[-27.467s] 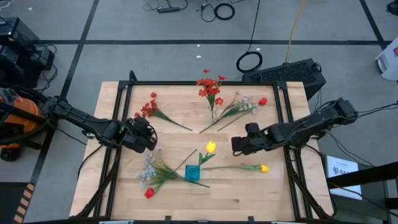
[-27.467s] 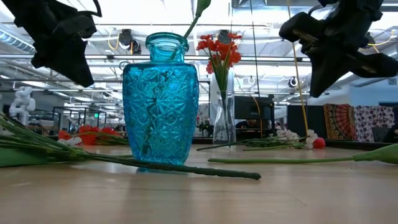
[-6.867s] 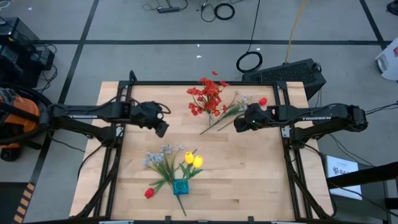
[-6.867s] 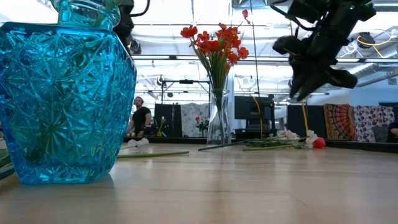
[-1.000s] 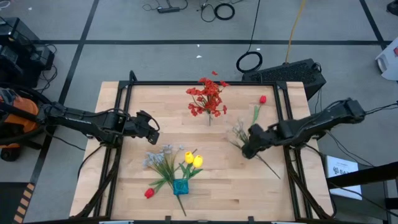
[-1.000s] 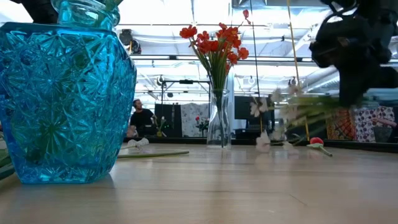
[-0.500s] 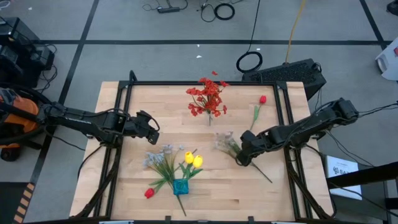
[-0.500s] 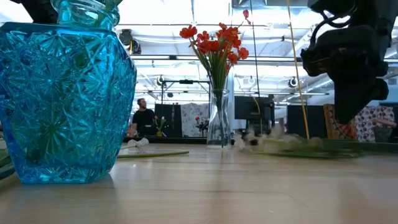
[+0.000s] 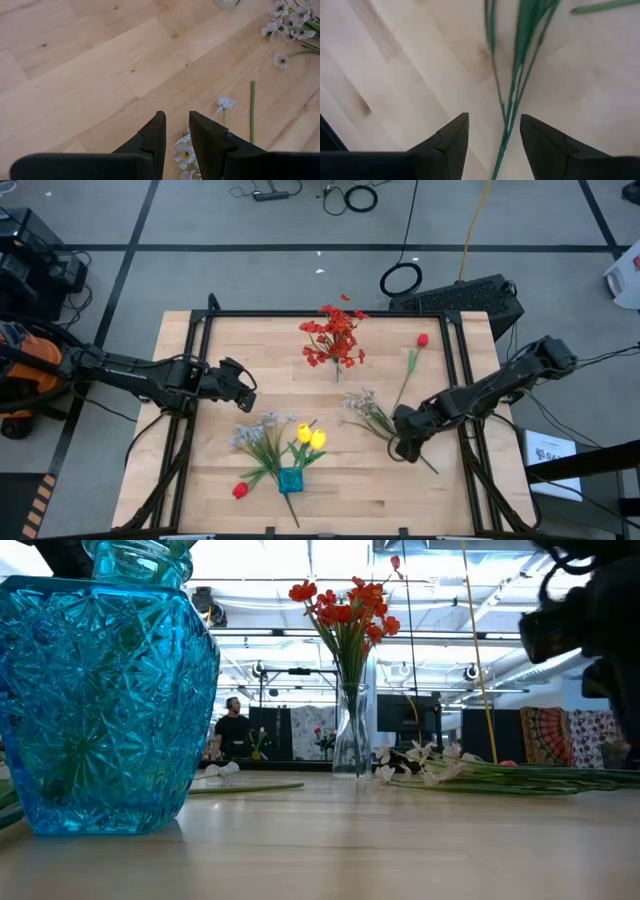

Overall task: Sort flowers into vase by color
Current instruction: Put the top white flowers into the blue flower vase, then put the white flowers into the blue flower vase

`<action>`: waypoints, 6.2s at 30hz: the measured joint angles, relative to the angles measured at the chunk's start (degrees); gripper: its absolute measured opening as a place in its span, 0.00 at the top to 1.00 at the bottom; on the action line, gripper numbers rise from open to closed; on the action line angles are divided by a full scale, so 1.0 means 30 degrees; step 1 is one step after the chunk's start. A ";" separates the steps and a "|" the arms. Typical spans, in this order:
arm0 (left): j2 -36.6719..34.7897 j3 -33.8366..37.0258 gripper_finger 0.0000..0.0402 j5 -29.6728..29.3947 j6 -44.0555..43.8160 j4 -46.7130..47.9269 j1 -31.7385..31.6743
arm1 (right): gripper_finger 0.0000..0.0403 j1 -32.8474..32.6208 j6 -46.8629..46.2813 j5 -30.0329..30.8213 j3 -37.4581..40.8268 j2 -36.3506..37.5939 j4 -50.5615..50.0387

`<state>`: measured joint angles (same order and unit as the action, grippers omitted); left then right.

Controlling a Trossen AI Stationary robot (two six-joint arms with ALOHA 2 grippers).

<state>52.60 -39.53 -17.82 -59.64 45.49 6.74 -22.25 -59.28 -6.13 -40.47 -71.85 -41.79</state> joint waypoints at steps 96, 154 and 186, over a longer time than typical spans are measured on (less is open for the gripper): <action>0.1341 -0.0007 0.78 0.2024 0.7039 -0.0020 0.0080 | 1.00 -0.4491 2.0372 2.0422 -1.6642 -1.6486 2.8250; 0.1333 -0.0007 0.78 0.2033 0.7083 0.0002 0.0918 | 0.67 -0.4346 1.2465 1.6917 -1.6917 -1.4438 1.6157; 0.1333 0.0000 0.78 0.2652 -0.0941 0.5090 0.0299 | 1.00 -0.4349 -1.7717 0.9004 -1.6910 -1.1018 -0.9111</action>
<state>56.60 -39.53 -9.87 -62.46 60.76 7.64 -35.30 -112.43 20.88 -91.20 -104.90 -69.12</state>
